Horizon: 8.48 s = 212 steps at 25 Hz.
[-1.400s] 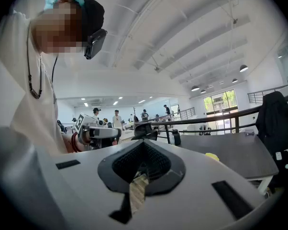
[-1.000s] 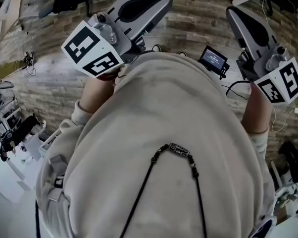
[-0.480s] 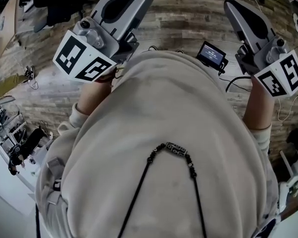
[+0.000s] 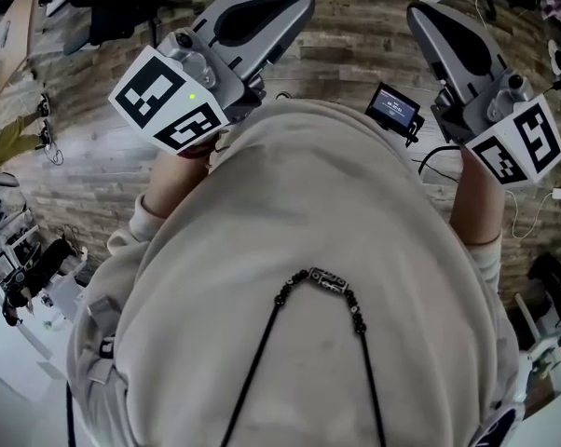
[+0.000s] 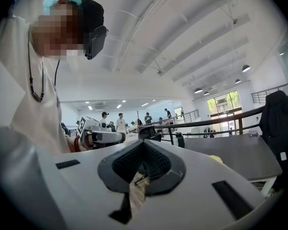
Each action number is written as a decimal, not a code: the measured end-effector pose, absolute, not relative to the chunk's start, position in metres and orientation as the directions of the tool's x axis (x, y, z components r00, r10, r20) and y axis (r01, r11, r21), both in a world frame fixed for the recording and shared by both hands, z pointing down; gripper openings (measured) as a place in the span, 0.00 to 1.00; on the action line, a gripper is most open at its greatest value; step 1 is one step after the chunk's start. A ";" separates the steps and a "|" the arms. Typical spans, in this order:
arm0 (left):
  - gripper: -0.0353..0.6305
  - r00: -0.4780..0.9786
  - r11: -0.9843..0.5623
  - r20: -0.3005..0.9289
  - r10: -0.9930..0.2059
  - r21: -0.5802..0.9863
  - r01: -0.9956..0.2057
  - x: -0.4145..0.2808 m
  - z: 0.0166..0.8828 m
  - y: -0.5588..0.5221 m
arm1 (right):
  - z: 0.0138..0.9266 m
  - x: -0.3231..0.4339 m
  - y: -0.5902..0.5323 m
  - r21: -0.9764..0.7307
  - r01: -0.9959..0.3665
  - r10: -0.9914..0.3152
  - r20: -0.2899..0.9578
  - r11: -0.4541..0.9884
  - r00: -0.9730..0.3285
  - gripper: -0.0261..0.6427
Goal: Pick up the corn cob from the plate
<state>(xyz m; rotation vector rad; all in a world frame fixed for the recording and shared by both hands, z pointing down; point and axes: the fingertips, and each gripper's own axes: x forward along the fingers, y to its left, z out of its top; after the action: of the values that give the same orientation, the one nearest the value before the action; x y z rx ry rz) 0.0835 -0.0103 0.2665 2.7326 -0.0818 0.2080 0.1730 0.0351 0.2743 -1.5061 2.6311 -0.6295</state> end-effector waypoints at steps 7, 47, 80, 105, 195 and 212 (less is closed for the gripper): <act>0.06 0.987 -0.905 0.138 -0.081 0.404 -0.131 0.084 0.270 -0.013 | 0.295 0.178 0.033 -0.411 -0.794 -0.818 0.171 0.447 -0.549 0.06; 0.06 0.884 -0.792 0.024 0.467 0.456 0.406 0.158 0.285 0.015 | 0.277 0.231 0.071 -0.351 -0.933 -0.959 0.226 0.082 -0.170 0.06; 0.06 0.996 -0.822 -0.009 0.084 0.564 0.075 -0.078 0.256 -0.032 | 0.222 0.023 0.009 -0.391 -0.860 -0.882 0.201 0.328 -0.427 0.06; 0.06 0.991 -0.857 0.102 -0.086 0.500 -0.126 -0.035 0.276 0.013 | 0.246 0.077 0.017 -0.430 -0.771 -0.798 0.168 0.470 -0.579 0.06; 0.06 0.978 -0.771 0.123 -0.166 0.602 -0.207 -0.024 0.260 -0.007 | 0.388 0.160 -0.054 -0.319 -0.880 -0.677 0.562 0.353 -0.475 0.33; 0.06 0.966 -0.735 0.151 -0.211 0.627 -0.258 -0.038 0.274 -0.004 | 0.471 0.161 -0.053 -0.304 -0.885 -0.554 0.695 0.352 -0.459 0.37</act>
<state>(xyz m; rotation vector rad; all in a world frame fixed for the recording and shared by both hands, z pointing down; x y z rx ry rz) -0.0380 -0.0041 0.2735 2.4209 -0.3278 0.0900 0.1606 -0.0525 0.4711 -1.7211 2.9444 -1.2657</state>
